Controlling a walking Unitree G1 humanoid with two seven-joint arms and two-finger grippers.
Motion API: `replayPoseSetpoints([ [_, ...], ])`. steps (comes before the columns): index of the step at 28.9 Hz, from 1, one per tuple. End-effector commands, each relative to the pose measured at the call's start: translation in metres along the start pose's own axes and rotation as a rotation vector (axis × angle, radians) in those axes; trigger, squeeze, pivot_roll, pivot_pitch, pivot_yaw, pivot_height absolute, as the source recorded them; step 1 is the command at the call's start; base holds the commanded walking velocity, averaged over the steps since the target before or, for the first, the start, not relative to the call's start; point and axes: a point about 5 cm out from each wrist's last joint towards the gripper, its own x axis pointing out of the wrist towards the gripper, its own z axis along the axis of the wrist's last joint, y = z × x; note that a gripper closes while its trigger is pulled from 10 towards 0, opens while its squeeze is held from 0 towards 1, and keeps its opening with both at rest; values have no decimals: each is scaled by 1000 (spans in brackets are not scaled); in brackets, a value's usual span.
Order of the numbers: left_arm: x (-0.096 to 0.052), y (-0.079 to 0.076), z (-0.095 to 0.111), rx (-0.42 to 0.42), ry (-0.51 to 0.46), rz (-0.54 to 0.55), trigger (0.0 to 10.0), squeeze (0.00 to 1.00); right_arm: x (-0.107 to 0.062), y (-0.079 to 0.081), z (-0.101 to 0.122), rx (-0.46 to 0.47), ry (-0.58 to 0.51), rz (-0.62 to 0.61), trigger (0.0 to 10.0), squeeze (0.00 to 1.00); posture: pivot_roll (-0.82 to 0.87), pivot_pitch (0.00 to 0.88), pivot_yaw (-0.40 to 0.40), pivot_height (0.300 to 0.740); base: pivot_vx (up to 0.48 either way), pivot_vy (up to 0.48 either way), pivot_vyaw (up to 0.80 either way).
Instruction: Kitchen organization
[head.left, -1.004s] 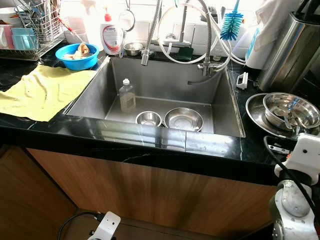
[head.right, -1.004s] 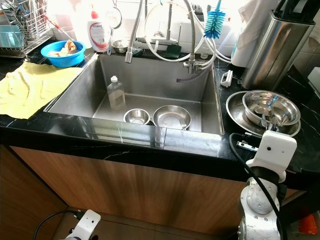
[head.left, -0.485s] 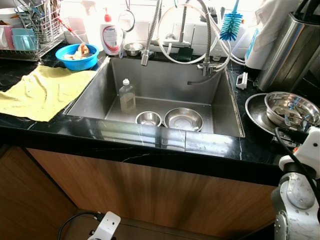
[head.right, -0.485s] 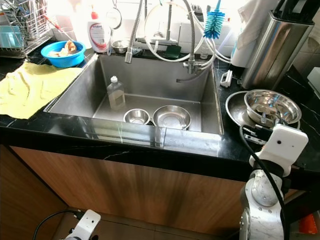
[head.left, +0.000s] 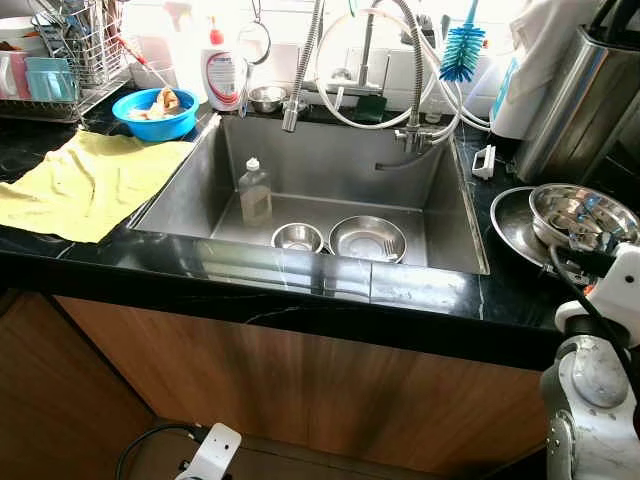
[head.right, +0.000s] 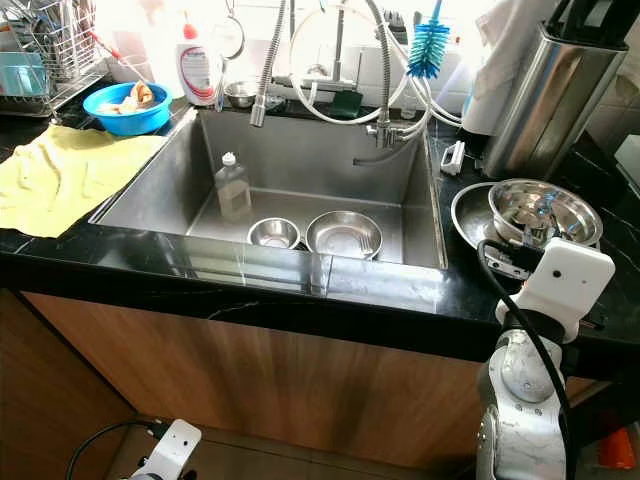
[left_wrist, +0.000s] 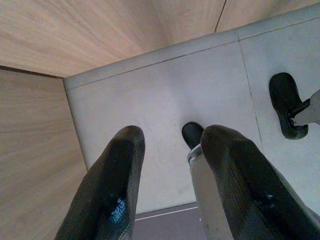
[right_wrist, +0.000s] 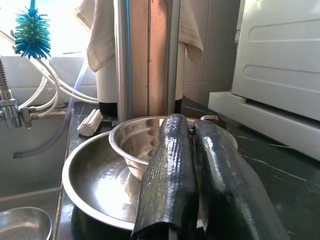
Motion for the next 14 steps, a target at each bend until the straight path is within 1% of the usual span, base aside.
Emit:
replayPoseSetpoints([
  [1,0,-1,-3,-4,5,0,10000,0,4,-2,9,15,-28,-11,10000,0,-159,0,-49,740,0,0,0],
  [14,0,-1,-2,-11,4,3,10000,0,9,1,16,19,-55,-5,10000,0,-154,0,-56,740,0,0,0],
])
